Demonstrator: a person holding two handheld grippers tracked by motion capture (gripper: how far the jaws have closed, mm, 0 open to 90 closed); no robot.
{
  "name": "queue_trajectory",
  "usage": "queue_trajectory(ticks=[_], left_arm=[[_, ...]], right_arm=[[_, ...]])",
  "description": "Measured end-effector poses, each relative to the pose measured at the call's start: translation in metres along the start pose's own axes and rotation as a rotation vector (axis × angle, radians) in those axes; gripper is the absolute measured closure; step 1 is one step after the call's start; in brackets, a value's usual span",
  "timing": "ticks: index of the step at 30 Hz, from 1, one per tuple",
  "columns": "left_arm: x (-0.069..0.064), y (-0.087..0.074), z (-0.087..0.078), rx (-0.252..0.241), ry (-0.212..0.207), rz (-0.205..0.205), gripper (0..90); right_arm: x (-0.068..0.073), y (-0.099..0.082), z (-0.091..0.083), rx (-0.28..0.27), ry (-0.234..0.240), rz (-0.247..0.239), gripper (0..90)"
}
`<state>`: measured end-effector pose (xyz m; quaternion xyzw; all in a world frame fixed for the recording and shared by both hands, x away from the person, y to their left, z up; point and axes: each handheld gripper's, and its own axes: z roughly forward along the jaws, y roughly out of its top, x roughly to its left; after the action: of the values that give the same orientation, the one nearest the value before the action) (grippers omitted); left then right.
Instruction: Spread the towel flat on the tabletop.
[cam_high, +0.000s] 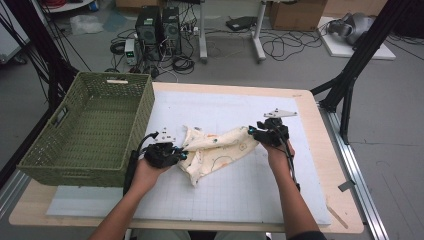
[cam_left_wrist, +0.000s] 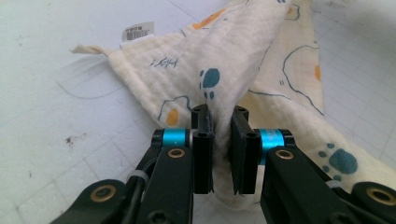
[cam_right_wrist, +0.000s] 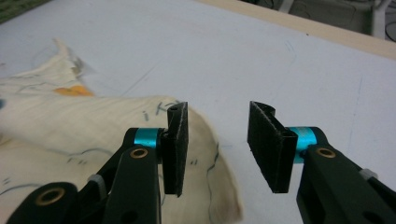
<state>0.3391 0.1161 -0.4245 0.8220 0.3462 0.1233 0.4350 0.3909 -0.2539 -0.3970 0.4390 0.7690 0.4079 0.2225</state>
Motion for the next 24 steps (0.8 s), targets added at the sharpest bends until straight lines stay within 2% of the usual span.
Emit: queue_trajectory(ticks=[2, 4, 6, 9, 15, 17, 20, 22, 23, 24], left_arm=[[0.0, -0.001, 0.0, -0.007, 0.003, -0.005, 80.4], [0.001, -0.001, 0.0, -0.01, 0.004, -0.013, 79.1], [0.002, -0.001, 0.0, -0.01, 0.011, -0.024, 75.8], [0.004, -0.002, -0.001, -0.014, 0.019, -0.034, 71.9], [0.004, -0.002, 0.0, -0.017, 0.019, -0.033, 72.4], [0.003, -0.001, -0.001, -0.016, 0.016, -0.026, 74.8], [0.003, -0.001, 0.0, -0.017, 0.011, -0.022, 77.6], [0.003, -0.001, -0.001, -0.017, 0.013, -0.023, 78.0], [0.003, -0.001, -0.001, -0.018, 0.012, -0.026, 78.0], [0.003, -0.001, -0.002, -0.019, 0.012, -0.026, 78.0]], right_arm=[[0.005, -0.004, -0.01, -0.021, 0.021, -0.008, 57.7], [0.011, -0.007, -0.015, -0.007, 0.057, -0.007, 55.5], [0.022, -0.013, -0.022, -0.035, 0.069, -0.042, 55.6], [0.038, -0.024, -0.025, -0.031, 0.12, -0.066, 55.6], [0.069, -0.041, -0.013, 0.018, 0.223, -0.131, 54.4], [0.083, -0.043, -0.005, 0.049, 0.274, -0.148, 54.4], [0.104, -0.047, 0.011, 0.094, 0.331, -0.2, 54.5], [0.115, -0.049, 0.019, 0.12, 0.353, -0.224, 55.6], [0.12, -0.05, 0.023, 0.118, 0.348, -0.249, 57.5], [0.121, -0.049, 0.024, 0.112, 0.338, -0.26, 63.3]])
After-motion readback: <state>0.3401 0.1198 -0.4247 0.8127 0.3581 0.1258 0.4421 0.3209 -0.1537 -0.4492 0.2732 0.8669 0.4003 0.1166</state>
